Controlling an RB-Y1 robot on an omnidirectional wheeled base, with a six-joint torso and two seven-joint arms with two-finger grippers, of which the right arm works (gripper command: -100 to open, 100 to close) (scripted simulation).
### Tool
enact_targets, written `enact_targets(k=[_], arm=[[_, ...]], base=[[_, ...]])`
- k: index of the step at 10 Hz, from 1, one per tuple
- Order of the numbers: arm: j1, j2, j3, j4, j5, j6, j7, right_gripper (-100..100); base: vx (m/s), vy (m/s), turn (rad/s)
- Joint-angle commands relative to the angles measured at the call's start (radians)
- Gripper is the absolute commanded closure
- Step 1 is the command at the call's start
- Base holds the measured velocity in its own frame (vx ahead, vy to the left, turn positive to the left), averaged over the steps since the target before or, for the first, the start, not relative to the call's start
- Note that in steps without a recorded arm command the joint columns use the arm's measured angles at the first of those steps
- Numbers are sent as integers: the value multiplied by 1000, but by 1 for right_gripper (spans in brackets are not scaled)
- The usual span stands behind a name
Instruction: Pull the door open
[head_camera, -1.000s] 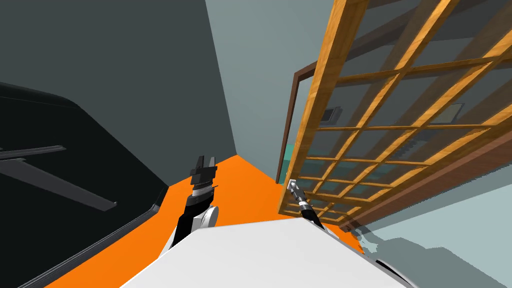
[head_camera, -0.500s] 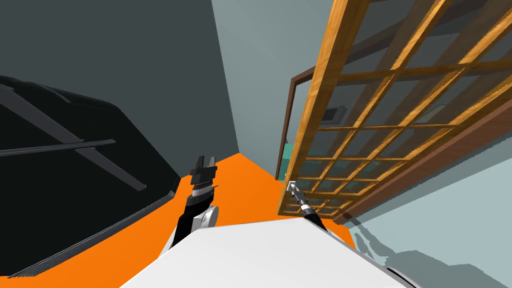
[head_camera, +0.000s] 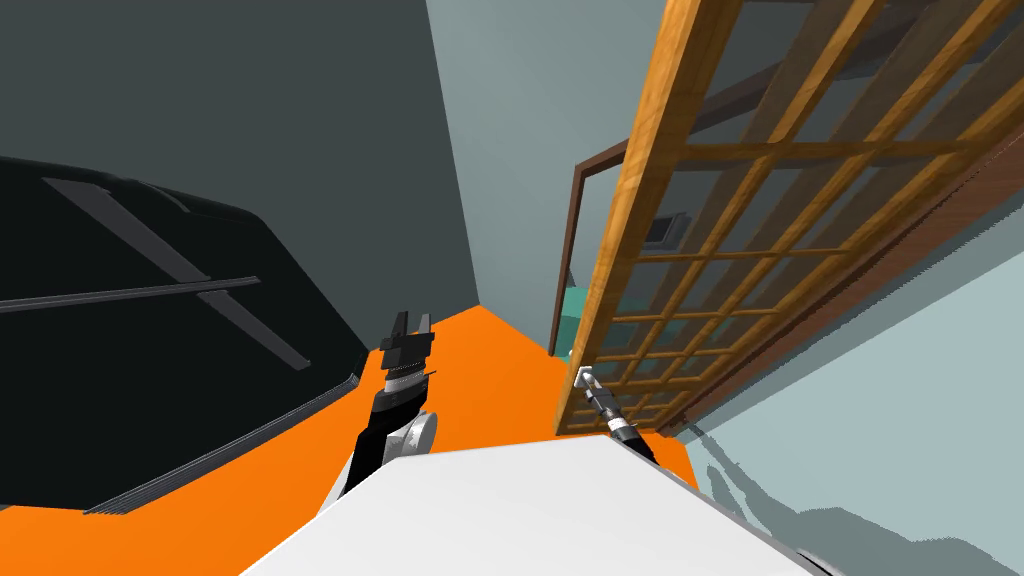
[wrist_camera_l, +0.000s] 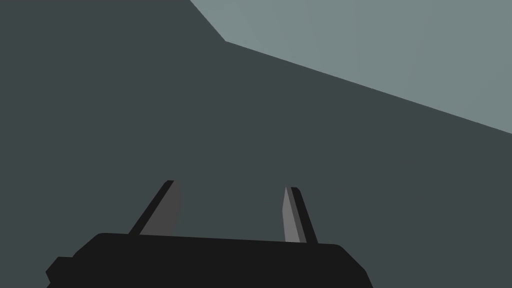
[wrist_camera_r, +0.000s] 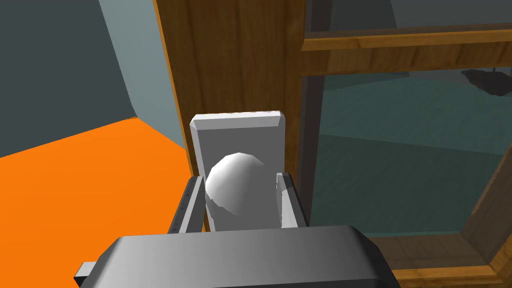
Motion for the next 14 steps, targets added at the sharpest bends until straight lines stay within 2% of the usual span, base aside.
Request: enact_targets(k=[1,6,7,8,11,13,14], arm=[[31,-21,23,-20,15,-30,-16,100],[87,-72,85,-30,57,-124,-68,100],[78,-66,78,-24,51,-107,-62,100],[83,-62,87,2,60,-140,-68,100],[87,-58,95,35,67,-180,-74,100],[93,-52,108,94,81,-249,-84,100],[94,-50,112,110,84,-269,-87,100]], base=[[-112,-10,-7],[-118,-53,-2],[-46,-35,9],[-3,8,25],[13,15,2],[18,21,24],[13,10,7]])
